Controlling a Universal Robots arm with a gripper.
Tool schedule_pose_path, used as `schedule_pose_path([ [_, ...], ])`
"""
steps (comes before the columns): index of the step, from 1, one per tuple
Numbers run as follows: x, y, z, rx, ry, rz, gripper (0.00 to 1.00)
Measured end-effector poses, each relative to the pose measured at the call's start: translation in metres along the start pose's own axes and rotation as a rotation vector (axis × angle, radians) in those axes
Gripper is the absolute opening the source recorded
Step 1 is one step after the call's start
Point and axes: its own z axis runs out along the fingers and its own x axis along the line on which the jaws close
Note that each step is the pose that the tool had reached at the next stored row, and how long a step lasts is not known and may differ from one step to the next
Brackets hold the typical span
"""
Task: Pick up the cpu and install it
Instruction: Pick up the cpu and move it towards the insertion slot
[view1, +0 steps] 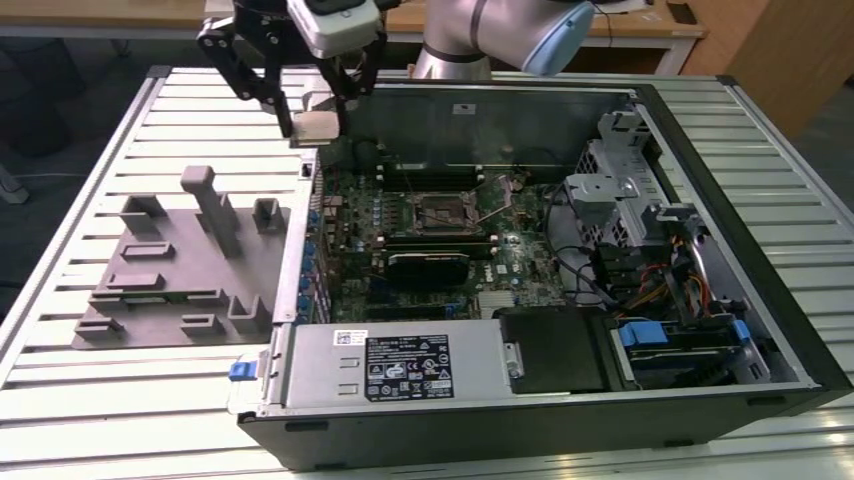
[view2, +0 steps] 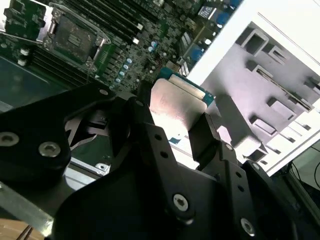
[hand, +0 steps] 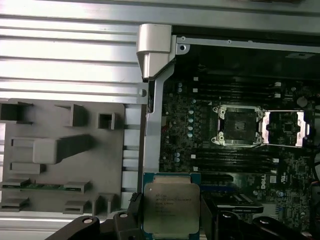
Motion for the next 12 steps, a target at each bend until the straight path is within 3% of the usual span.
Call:
schedule_pose_path([
  [12, -0.0407, -0.0011, 0.0013, -0.0002, 0.0000, 0.000, 0.55],
])
